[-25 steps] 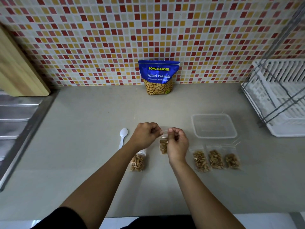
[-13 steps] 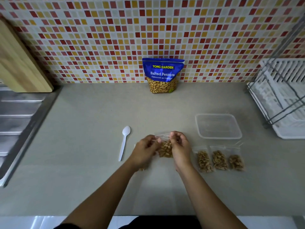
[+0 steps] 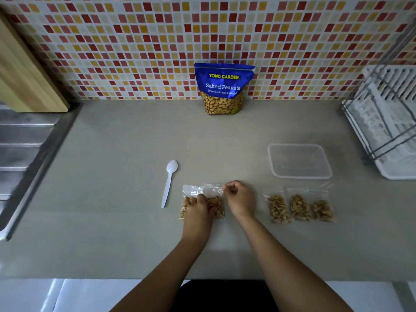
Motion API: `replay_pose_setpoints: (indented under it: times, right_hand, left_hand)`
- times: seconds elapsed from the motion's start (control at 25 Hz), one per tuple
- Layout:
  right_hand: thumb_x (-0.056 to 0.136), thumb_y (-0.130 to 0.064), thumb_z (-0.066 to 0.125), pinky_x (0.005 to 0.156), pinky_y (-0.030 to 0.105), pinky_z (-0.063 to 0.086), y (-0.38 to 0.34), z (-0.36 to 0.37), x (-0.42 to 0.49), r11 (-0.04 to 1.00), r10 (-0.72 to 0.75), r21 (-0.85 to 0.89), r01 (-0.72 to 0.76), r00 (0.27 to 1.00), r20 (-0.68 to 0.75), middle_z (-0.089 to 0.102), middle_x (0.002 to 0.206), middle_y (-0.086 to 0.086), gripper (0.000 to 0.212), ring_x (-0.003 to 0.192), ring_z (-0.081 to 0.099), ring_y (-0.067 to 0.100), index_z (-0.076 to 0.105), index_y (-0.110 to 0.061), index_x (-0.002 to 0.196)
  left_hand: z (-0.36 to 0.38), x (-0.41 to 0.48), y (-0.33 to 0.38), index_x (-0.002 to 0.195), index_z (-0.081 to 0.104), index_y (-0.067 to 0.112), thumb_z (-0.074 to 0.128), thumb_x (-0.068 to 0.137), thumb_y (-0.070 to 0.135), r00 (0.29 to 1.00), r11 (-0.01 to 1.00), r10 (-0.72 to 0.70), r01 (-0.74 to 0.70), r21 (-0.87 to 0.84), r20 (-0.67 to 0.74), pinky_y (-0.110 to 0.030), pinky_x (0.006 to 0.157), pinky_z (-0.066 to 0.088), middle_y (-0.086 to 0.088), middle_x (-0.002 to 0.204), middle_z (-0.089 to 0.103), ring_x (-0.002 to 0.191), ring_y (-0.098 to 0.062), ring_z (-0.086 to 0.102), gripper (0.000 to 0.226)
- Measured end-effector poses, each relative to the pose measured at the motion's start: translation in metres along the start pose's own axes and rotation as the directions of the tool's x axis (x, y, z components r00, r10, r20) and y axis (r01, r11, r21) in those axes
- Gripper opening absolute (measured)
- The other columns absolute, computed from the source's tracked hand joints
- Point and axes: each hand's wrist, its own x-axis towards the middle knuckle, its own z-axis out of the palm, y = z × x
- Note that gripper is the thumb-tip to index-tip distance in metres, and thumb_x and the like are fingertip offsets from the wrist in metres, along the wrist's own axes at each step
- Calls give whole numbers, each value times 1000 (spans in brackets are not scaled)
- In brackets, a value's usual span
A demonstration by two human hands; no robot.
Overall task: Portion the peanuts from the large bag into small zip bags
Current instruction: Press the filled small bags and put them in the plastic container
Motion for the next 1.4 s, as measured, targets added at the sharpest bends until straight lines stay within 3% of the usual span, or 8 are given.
replay_pose_setpoints:
  times: [0.12,0.24,0.4,0.56,0.88,1.08,1.2,1.4]
  right_hand:
    - [87,-31,60,73,23,44,0,0,4,982,-24,-182,41,996,91,73,99,4,22,94,66,22,71,-16,98]
    - [85,-33,56,77,28,49,5,-17,5,952,-63,-301,62,998,8,72,100,3,22,96,66,26,70,-22,98]
    - [86,-34,57,74,30,51,27,-61,8,961,-57,-276,10,985,-164,72,98,2,18,92,66,26,69,-24,95]
    - [84,-30,58,75,33,53,59,-103,14,963,-4,-258,-84,947,-322,71,99,2,17,92,66,26,68,-25,98]
    - [90,-34,53,91,37,47,84,-124,26,860,-59,-510,1,993,-99,58,118,7,33,112,53,29,60,-26,121]
    - [88,-26,56,89,37,48,78,-123,29,887,-83,-461,33,993,-89,59,112,8,25,108,54,29,65,-20,110]
    - [85,-19,58,92,38,48,76,-117,28,911,-144,-397,115,989,-43,63,113,11,31,105,59,30,63,-15,115]
    - [88,-14,62,74,17,46,51,-104,13,974,-105,192,120,990,-90,67,85,-1,7,80,63,10,63,-12,94]
  left_hand:
    - [-3,-1,5,106,53,3,56,88,22,999,977,36,-41,211,31,-36,75,45,-17,105,61,98,-35,60,26]
    - [-5,0,16,80,61,4,74,67,12,971,922,239,-226,315,-2,-30,45,47,-16,74,63,59,-33,65,20]
    - [3,23,49,117,55,2,50,91,19,980,971,195,-198,136,37,-39,80,46,-19,113,59,99,-36,61,31]
    - [32,43,83,118,56,3,50,92,21,954,957,250,-269,106,163,-38,89,43,-19,117,58,107,-36,57,32]
    - [86,51,120,125,47,4,51,91,18,923,964,194,-242,108,331,-39,97,40,-19,127,44,115,-38,50,37]
    - [80,55,117,101,60,4,63,84,20,933,989,146,-143,-34,330,-31,84,45,-17,108,62,101,-33,59,24]
    - [70,53,106,84,61,15,62,81,8,948,957,129,-41,-287,292,-8,61,43,-4,84,65,80,-20,61,8]
    - [34,57,90,80,64,21,68,79,8,957,879,133,6,-476,258,-22,70,50,6,70,62,66,-8,58,14]
